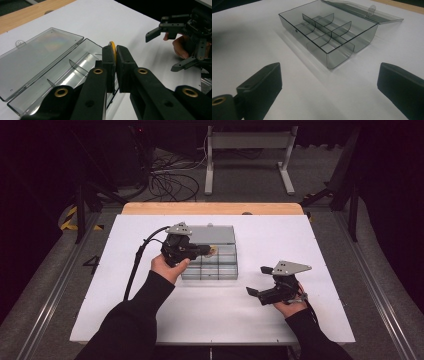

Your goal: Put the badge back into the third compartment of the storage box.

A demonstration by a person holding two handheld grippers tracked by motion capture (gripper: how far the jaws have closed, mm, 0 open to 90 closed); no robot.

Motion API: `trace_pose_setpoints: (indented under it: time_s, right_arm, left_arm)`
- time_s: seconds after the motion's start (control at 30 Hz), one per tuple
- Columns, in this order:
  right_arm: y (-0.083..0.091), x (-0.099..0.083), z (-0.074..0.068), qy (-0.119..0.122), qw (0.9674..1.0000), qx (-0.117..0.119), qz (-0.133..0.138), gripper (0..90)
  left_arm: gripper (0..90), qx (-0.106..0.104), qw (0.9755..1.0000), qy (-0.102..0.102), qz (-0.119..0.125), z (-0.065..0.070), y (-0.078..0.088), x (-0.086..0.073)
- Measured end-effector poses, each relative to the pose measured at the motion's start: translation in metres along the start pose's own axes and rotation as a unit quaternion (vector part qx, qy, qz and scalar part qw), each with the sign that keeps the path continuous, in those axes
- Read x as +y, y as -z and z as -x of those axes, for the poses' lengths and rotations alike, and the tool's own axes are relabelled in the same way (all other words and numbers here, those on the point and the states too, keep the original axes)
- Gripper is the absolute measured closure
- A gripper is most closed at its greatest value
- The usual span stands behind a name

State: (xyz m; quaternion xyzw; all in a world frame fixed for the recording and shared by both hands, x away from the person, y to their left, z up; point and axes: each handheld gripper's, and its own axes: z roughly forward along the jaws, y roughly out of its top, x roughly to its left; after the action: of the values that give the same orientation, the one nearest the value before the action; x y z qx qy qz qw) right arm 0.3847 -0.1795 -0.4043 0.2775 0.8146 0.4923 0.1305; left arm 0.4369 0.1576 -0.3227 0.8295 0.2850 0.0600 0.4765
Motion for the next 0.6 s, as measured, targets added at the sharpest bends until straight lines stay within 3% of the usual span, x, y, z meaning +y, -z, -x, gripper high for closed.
trace_pose_setpoints:
  time_s: [0.13,0.3,0.5,0.6]
  right_arm:
    - [-0.001,0.000,0.000,0.001,1.0000,0.000,-0.002,6.2]
    - [0.000,0.000,0.000,0.000,1.0000,0.001,-0.001,6.2]
    - [-0.001,0.000,0.000,0.001,1.0000,0.002,-0.002,6.2]
    - [-0.001,0.000,0.000,0.001,1.0000,0.001,-0.002,6.2]
  left_arm:
    - [86.3,0.000,0.9999,0.011,0.003,-0.005,-0.008,-0.001]
    - [86.3,-0.016,0.9991,0.039,0.008,-0.014,-0.019,-0.002]
    - [86.3,-0.014,0.9981,0.060,0.004,-0.021,-0.035,-0.005]
    - [86.3,-0.011,0.9981,0.061,-0.001,-0.023,-0.043,-0.006]
